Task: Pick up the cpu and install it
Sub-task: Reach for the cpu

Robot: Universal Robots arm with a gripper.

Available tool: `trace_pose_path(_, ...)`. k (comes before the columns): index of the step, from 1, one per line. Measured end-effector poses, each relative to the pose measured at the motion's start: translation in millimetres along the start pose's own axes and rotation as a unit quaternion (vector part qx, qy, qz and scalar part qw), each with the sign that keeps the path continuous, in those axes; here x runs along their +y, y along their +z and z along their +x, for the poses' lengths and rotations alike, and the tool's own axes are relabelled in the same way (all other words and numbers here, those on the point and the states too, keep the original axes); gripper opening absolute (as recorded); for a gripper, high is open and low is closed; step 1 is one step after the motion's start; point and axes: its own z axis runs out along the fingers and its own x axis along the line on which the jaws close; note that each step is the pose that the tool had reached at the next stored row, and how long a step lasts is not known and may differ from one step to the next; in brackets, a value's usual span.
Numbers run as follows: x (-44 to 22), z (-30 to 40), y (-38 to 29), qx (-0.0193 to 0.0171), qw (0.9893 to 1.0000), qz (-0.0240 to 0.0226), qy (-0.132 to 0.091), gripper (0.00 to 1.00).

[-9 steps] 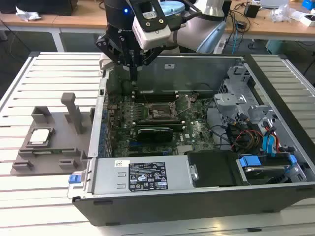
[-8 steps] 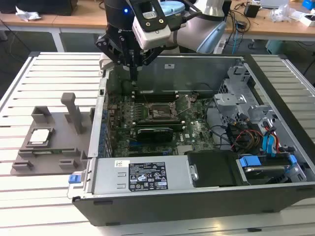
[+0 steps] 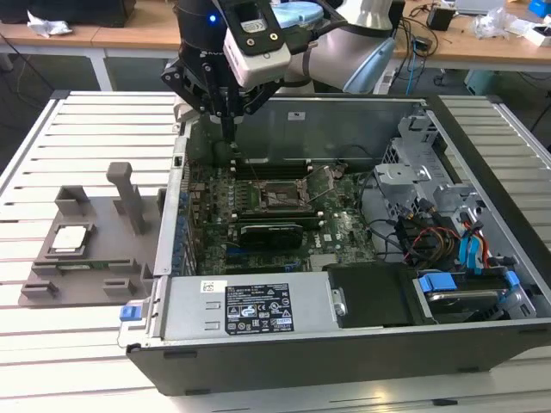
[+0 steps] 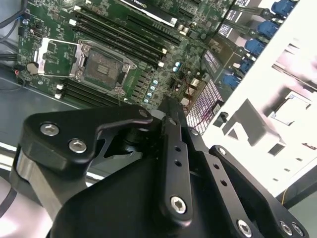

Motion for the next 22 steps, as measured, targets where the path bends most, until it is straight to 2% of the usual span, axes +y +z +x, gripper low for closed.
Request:
trace_pose_path(6, -0.6, 8.2, -0.2, -0.0001, 1.0000, 0.0008, 0.000, 0.11)
trace_pose_path(11, -1.9, 25.1, -0.7, -0.0001, 1.0000, 0.0008, 0.000, 0.11)
trace_pose_path(22, -3.0, 40.8, -1.1, -0.0001, 1.0000, 0.0008, 0.000, 0.11)
